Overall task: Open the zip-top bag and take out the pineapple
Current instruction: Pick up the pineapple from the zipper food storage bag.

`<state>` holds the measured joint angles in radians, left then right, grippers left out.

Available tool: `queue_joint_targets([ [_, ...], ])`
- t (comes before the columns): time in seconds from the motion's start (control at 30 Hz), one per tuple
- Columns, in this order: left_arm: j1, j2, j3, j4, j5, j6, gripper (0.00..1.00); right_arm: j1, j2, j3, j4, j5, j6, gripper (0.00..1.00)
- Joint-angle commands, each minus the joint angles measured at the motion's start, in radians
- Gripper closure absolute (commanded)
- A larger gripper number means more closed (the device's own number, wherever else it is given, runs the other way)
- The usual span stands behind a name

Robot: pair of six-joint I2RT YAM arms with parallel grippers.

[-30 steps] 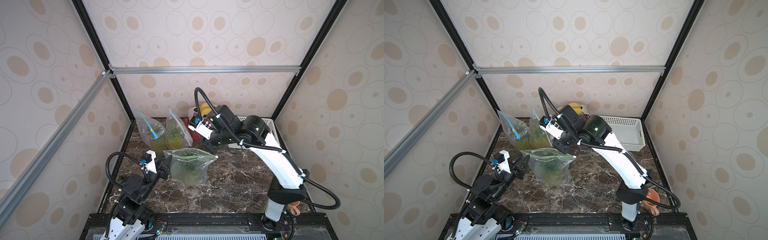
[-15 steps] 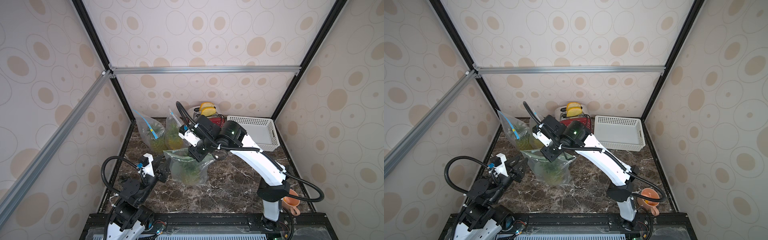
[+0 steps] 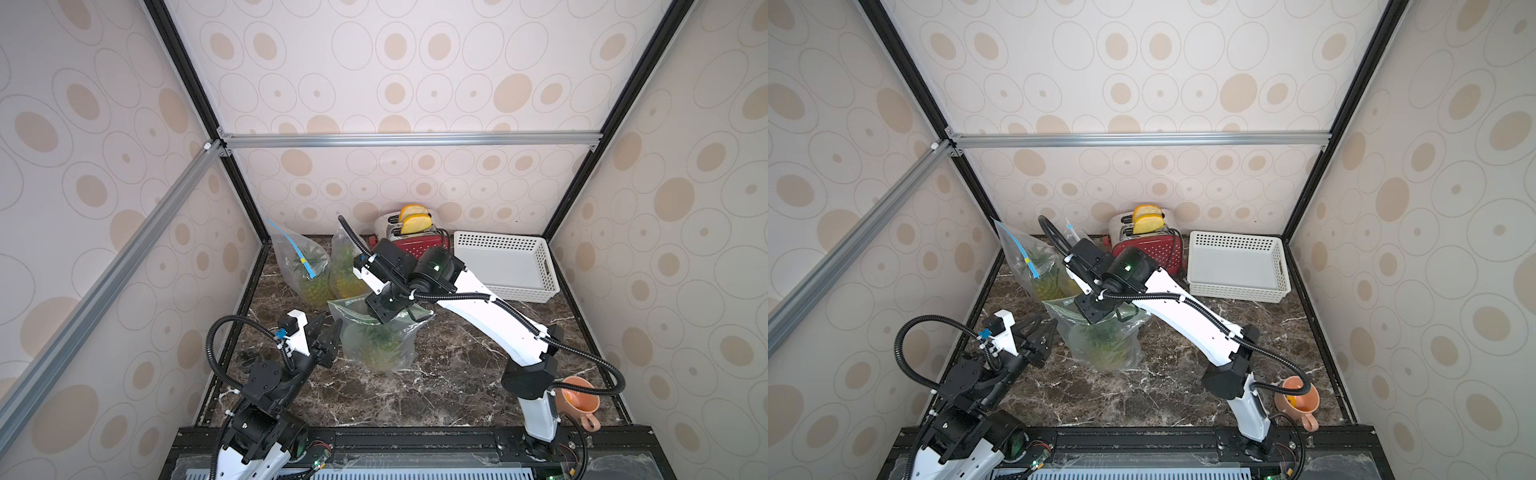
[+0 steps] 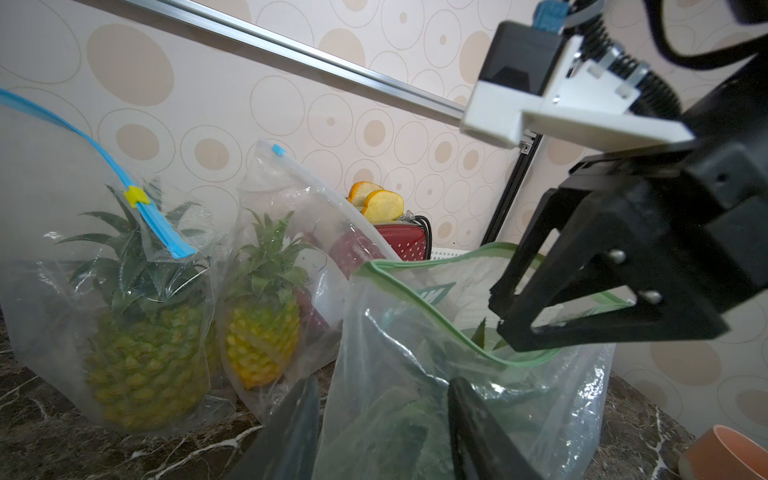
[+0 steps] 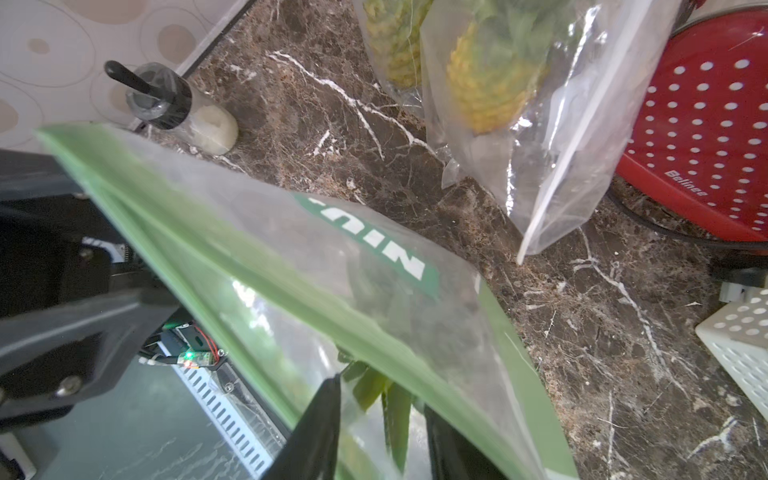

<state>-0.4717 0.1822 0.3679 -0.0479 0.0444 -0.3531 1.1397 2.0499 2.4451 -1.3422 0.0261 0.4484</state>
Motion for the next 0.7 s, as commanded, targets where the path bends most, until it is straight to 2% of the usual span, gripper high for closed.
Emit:
queue_joint_targets([
  [0.0,0.004,-0.007,0.0,0.007,0.012,-0.015,0.48,-0.016,0.029,0.021,-0.011,0.04,0.055,0.59],
  [0.1,0.004,-0.008,-0.01,0.018,0.016,-0.023,0.48,-0.017,0.051,0.042,-0.025,0.063,0.071,0.54],
  [0.27,0.004,-0.016,-0.025,0.034,0.022,-0.032,0.48,-0.021,0.039,0.051,-0.01,0.118,0.116,0.53],
  [0.53,0.004,-0.03,-0.037,0.04,0.015,-0.034,0.48,-0.035,0.096,0.123,-0.086,0.052,0.14,0.51],
  [0.67,0.004,-0.042,-0.046,0.04,0.012,-0.037,0.47,-0.019,0.072,0.098,-0.119,0.023,0.135,0.51],
])
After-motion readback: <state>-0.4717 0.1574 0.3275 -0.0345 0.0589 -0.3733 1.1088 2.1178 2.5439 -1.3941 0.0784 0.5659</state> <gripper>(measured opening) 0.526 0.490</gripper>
